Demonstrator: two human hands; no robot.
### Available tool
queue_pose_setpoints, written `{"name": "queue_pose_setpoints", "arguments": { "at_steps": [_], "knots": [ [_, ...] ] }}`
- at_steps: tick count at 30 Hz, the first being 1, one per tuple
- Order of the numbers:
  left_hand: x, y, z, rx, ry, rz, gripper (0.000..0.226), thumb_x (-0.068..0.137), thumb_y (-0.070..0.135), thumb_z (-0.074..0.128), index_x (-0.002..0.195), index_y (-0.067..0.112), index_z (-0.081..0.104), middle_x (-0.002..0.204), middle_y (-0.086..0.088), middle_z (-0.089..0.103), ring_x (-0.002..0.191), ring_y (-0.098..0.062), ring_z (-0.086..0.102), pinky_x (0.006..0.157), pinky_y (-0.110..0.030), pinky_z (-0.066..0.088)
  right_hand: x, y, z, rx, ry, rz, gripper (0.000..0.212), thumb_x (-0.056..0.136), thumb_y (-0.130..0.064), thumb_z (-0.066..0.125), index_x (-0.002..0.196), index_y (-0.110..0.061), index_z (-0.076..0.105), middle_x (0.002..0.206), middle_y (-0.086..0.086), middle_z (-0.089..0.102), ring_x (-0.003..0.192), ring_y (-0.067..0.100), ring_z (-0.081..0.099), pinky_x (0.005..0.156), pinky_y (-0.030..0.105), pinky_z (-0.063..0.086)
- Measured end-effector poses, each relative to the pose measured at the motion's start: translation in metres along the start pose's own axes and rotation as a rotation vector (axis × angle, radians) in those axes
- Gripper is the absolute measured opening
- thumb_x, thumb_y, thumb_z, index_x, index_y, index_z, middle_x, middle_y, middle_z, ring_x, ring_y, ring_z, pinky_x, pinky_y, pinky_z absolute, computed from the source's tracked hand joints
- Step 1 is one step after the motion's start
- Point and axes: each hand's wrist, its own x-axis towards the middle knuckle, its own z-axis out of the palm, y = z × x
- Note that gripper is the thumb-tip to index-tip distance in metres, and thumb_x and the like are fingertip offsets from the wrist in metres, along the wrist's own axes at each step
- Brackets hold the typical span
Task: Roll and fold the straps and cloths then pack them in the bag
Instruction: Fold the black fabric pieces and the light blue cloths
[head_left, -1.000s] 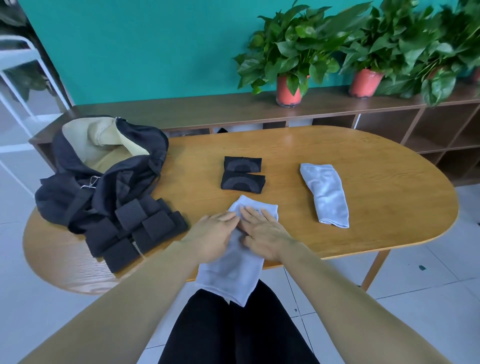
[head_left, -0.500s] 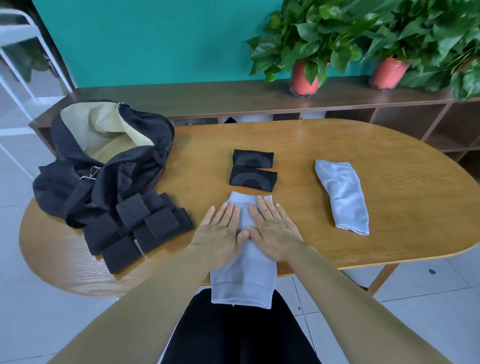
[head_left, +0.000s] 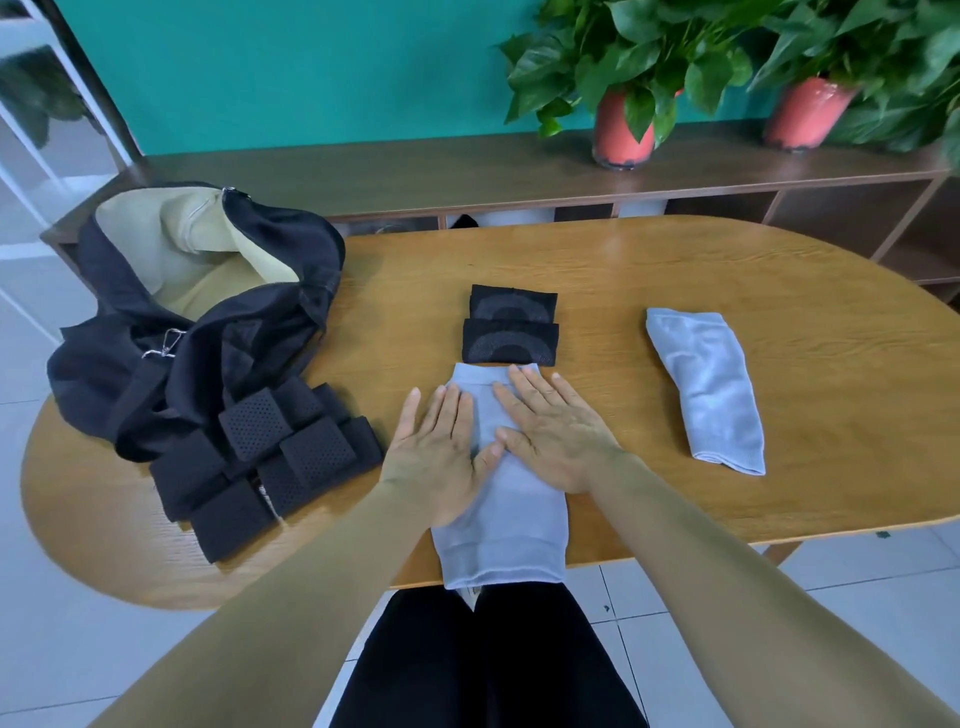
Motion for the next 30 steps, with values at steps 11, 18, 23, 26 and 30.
{"name": "queue_pose_setpoints", "arguments": {
  "at_steps": [11, 18, 23, 26, 30],
  "knots": [
    [-0.056, 0.016, -0.007, -0.137, 0.077, 0.006, 0.060, 0.102, 0.041, 0.008, 0.151, 0.010, -0.009, 0.160, -0.002, -0.009, 0.146, -0.011, -0.014, 0.115, -0.038, -0.017, -0.067, -0.049, -0.008, 0.198, 0.048, 0.160, 0.059, 0.102, -0.042, 0.013, 0.152, -0.013, -0.002, 0.159, 0.001, -0.012, 0.144, 0.011, -0.016, 0.118, 0.034, -0.012],
    [-0.075, 0.010, 0.011, -0.088, 0.071, 0.054, 0.086, 0.076, 0.056, -0.027, 0.150, 0.014, -0.012, 0.160, 0.000, -0.013, 0.144, -0.010, -0.019, 0.111, -0.040, -0.022, -0.086, -0.057, 0.017, 0.102, -0.009, 0.181, 0.062, 0.100, -0.049, 0.006, 0.149, -0.016, -0.014, 0.157, 0.000, -0.022, 0.143, 0.011, -0.022, 0.117, 0.038, -0.013],
    [-0.074, 0.007, 0.012, -0.087, 0.053, 0.073, 0.082, 0.079, 0.056, -0.025, 0.149, 0.015, -0.015, 0.159, 0.001, -0.015, 0.144, -0.010, -0.020, 0.113, -0.041, -0.021, -0.085, -0.048, 0.019, 0.078, 0.002, 0.145, 0.061, 0.100, -0.047, 0.006, 0.149, -0.018, -0.013, 0.157, -0.003, -0.021, 0.143, 0.009, -0.022, 0.117, 0.040, -0.012],
    [-0.073, 0.007, 0.011, -0.071, 0.048, 0.076, 0.087, 0.075, 0.056, -0.027, 0.150, 0.014, -0.012, 0.160, 0.000, -0.013, 0.145, -0.011, -0.018, 0.112, -0.042, -0.021, -0.084, -0.048, 0.020, 0.076, 0.000, 0.140, 0.061, 0.100, -0.047, 0.007, 0.150, -0.018, -0.012, 0.157, -0.002, -0.020, 0.143, 0.010, -0.021, 0.117, 0.040, -0.012],
    [-0.077, 0.005, 0.003, -0.005, 0.046, 0.119, 0.075, 0.090, 0.055, -0.014, 0.152, 0.013, -0.006, 0.161, -0.001, -0.008, 0.146, -0.010, -0.014, 0.113, -0.043, -0.020, -0.092, -0.046, 0.017, 0.127, 0.056, 0.091, 0.068, 0.095, -0.055, 0.001, 0.151, -0.017, -0.003, 0.159, -0.002, -0.013, 0.144, 0.007, -0.018, 0.118, 0.037, -0.011]
  ]
}}
